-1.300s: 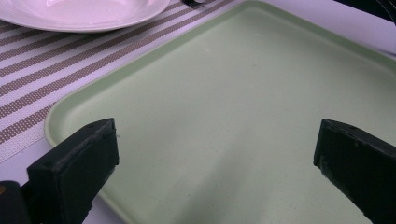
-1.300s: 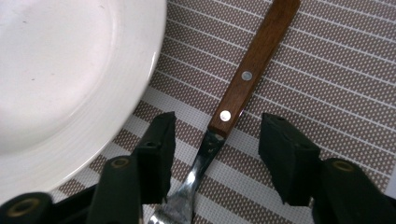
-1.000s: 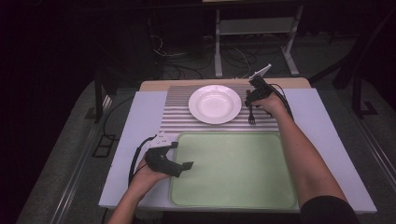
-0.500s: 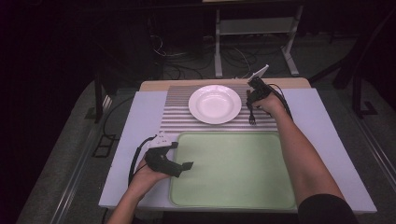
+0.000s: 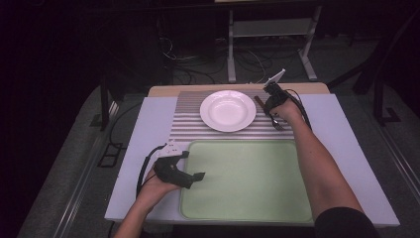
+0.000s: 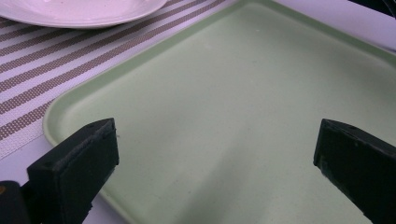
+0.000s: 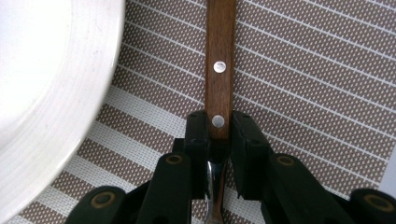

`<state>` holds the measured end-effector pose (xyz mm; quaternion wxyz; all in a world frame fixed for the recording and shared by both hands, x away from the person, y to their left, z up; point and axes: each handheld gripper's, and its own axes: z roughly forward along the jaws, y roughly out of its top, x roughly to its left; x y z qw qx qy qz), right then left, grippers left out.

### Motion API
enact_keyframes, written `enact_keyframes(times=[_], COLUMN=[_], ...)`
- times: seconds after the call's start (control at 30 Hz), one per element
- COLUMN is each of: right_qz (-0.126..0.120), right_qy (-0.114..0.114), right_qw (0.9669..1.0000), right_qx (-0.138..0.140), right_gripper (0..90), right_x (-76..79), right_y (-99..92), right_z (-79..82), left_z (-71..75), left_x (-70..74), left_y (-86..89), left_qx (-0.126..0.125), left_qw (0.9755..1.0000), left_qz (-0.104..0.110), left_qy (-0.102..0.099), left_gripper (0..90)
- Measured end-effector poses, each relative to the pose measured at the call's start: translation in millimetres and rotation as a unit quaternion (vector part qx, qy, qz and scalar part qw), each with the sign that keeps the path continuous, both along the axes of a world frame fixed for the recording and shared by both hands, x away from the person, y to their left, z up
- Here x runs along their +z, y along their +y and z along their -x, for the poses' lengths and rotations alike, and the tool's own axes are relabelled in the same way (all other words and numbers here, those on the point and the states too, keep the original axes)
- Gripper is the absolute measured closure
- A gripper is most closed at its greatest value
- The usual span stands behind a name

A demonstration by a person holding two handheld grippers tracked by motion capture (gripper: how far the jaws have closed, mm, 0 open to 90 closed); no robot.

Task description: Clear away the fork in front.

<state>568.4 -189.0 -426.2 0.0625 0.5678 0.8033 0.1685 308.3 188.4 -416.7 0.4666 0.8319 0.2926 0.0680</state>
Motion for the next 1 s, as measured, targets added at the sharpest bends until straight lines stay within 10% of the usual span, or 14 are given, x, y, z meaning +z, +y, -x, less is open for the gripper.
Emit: enact_keyframes(times=[0.43,1.0], right_qz=[-0.002,-0.078], right_qy=[-0.011,-0.059], right_qw=[0.9999,0.9952], right_qx=[0.004,0.009], right_gripper=[77.1,77.1], right_x=[2.9,35.1], right_y=[-5.1,-35.7], right_z=[1.0,23.0], left_z=[-1.0,-0.8], left_x=[-0.8,-0.3], left_y=[1.6,2.4], left_qx=[0.001,0.003], left_qw=[1.0000,1.0000], left_qz=[0.000,0.001], left_qy=[0.001,0.001], left_gripper=[0.0,0.0])
